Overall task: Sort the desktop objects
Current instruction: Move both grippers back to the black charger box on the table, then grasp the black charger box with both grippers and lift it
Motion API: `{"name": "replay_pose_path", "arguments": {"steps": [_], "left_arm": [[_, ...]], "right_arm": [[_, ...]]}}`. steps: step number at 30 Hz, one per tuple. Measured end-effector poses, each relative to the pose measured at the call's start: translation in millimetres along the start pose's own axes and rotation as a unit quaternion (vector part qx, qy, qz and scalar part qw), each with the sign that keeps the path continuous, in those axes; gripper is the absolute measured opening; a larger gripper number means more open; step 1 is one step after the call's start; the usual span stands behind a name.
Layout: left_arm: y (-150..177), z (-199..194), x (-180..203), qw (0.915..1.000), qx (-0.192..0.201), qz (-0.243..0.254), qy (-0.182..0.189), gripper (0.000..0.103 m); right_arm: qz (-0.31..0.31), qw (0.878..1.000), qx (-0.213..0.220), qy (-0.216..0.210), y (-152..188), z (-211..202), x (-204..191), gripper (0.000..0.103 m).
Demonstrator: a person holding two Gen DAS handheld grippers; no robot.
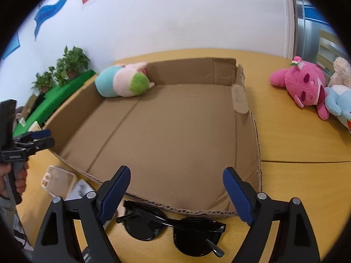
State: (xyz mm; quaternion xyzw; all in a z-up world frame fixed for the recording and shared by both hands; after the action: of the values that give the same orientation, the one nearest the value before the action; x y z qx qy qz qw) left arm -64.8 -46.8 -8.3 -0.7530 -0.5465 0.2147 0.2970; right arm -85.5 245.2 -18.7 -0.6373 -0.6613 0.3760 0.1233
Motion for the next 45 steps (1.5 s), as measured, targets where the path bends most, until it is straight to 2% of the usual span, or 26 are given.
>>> {"name": "replay_pose_path", "arguments": {"steps": [2, 6, 9, 12, 16, 18, 21, 23, 25, 29, 32, 33, 36, 41, 42, 44, 45], "left_arm": [[-4, -13, 1, 0.9999, 0.015, -0.007, 0.002, 0.103], [-11, -54, 20, 0.9976, 0.064, 0.020, 0.012, 0.103], [-7, -76, 38, 0.9956, 0.082, 0.032, 0.032, 0.103], [2, -87, 58, 0.9944, 0.083, 0.034, 0.055, 0.103], [16, -95, 90, 0.9896, 0.094, 0.039, 0.101, 0.101], [23, -96, 106, 0.9875, 0.097, 0.050, 0.113, 0.101], [35, -92, 125, 0.9903, 0.098, 0.056, 0.080, 0.101], [41, -88, 132, 0.9897, 0.090, 0.050, 0.099, 0.101], [47, -78, 137, 0.9885, 0.065, 0.047, 0.128, 0.101], [61, -66, 147, 0.9863, 0.040, 0.058, 0.149, 0.101], [72, -51, 154, 0.9791, 0.006, 0.053, 0.196, 0.101], [78, -44, 156, 0.9771, -0.008, 0.049, 0.207, 0.098], [93, -32, 155, 0.9733, -0.045, 0.036, 0.222, 0.078], [106, -29, 148, 0.9693, -0.053, 0.004, 0.240, 0.077], [107, -28, 150, 0.9681, -0.054, 0.006, 0.244, 0.076], [109, -26, 154, 0.9644, -0.062, 0.011, 0.257, 0.066], [110, -25, 154, 0.9659, -0.069, 0.016, 0.249, 0.064]], "right_arm": [[-0.001, 0.999, 0.018, -0.036, -1, -17, -6, 0.087], [-0.030, 0.995, 0.027, -0.092, 12, -56, -18, 0.087], [-0.055, 0.990, 0.017, -0.132, 37, -87, -27, 0.087], [-0.060, 0.984, -0.013, -0.168, 66, -109, -29, 0.087], [-0.075, 0.985, -0.063, -0.142, 103, -120, -19, 0.087], [-0.070, 0.985, -0.084, -0.135, 118, -121, -13, 0.087], [-0.051, 0.984, -0.096, -0.138, 132, -114, -11, 0.087], [-0.039, 0.982, -0.101, -0.153, 139, -106, -17, 0.087], [-0.044, 0.980, -0.112, -0.158, 148, -94, -27, 0.087], [-0.060, 0.977, -0.121, -0.163, 163, -77, -47, 0.089], [-0.061, 0.968, -0.119, -0.211, 164, -72, -68, 0.089], [-0.068, 0.966, -0.118, -0.221, 164, -71, -75, 0.089], [-0.097, 0.963, -0.122, -0.219, 168, -69, -85, 0.089], [-0.103, 0.971, -0.133, -0.171, 175, -54, -70, 0.089], [-0.102, 0.971, -0.133, -0.170, 174, -52, -71, 0.089], [-0.110, 0.967, -0.129, -0.188, 174, -51, -84, 0.089], [-0.119, 0.965, -0.125, -0.195, 174, -52, -91, 0.090]]}}
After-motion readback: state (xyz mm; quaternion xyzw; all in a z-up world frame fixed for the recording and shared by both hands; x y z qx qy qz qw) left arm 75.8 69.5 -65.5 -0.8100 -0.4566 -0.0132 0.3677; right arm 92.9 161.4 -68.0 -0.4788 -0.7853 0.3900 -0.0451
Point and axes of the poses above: each gripper's, at about its wrist camera, not at the fingertips, and z roughly the way its jaws point, x to its right, y to its underside, the point moved 5 cm from there along z, roughly the way its jaws point, and after that the axes turned 12 degrees about z, right-handed, at the moved point
